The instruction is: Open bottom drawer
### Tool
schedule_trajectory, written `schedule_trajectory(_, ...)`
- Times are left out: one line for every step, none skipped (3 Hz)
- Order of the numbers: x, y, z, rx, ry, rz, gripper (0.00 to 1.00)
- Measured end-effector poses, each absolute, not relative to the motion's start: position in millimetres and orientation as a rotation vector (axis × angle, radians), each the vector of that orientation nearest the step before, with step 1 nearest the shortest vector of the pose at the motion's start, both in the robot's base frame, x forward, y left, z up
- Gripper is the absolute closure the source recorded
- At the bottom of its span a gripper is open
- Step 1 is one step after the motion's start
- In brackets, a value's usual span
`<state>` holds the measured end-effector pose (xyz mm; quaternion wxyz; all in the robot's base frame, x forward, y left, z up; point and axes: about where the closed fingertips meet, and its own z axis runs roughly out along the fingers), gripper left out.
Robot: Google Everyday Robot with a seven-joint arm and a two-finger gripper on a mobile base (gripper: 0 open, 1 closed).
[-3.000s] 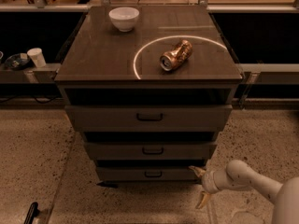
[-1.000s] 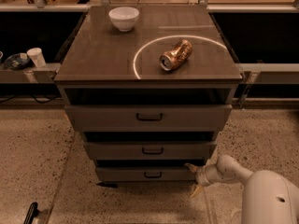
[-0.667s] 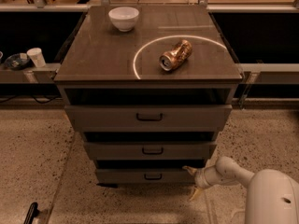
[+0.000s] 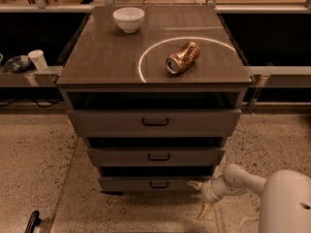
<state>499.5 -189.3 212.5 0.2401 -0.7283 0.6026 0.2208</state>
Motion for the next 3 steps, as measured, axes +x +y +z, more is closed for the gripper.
schedule_trajectory(501,-183,220,-1.973,1.627,0.603,0.00)
schedule_trajectory(517,-177,216,-1.923,1.636,0.559,0.00)
schedule_trajectory(533,-172,199,-1.903,1.669,0.525,0.00)
